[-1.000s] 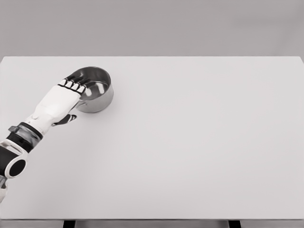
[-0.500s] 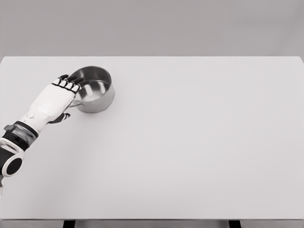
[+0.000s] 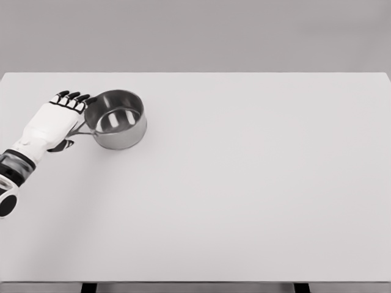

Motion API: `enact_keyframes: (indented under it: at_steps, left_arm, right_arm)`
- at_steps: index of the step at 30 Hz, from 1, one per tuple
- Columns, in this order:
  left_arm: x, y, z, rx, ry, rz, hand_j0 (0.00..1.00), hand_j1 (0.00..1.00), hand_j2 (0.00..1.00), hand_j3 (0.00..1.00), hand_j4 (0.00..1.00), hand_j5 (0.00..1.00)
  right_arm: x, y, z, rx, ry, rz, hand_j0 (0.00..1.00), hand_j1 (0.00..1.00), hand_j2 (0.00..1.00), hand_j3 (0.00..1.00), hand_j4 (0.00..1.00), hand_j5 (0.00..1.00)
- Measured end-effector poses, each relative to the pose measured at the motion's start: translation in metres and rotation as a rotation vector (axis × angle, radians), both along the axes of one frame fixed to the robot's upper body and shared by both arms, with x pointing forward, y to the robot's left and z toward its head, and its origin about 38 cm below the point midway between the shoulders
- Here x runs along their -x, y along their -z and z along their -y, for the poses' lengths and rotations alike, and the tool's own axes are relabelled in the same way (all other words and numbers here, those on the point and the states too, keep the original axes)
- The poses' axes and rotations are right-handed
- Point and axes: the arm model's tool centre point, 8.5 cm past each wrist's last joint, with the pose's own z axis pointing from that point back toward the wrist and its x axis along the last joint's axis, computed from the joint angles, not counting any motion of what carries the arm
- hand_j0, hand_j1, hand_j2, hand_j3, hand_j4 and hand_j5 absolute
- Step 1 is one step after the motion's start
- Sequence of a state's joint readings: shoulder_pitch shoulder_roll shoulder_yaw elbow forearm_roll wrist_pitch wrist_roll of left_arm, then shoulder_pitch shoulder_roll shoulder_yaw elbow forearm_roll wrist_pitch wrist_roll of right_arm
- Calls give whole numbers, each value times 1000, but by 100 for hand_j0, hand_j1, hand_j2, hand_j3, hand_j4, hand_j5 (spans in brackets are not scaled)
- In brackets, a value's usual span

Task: Rotate pot handle

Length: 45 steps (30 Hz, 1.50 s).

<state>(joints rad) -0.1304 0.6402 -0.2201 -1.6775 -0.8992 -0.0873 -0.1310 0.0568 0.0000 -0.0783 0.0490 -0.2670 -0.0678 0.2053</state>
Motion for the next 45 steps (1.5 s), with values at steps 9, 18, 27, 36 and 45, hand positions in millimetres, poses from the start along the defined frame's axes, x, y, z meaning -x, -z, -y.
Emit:
enact_keyframes:
  at_steps: [9,18,27,36,45]
  left_arm:
    - [-14,-1,-17,-18,-47,-5,100,100,100,100,100,100]
    - [-30,-1,-34,-34,-97,-11,100,100,100,100,100,100]
    - [-42,-4,-46,-43,-136,-9,100,100,100,100,100,100]
    - [-55,-9,-55,-47,-167,-4,100,100,100,100,100,100]
    - [-63,-16,-57,-49,-176,12,100,100,100,100,100,100]
  right_arm:
    - [0,0,0,0,0,0,100,100,100,100,100,100]
    - [0,0,0,0,0,0,100,100,100,100,100,100]
    - [0,0,0,0,0,0,100,100,100,100,100,100]
    - [0,0,0,0,0,0,100,100,100,100,100,100]
    - [0,0,0,0,0,0,100,100,100,100,100,100]
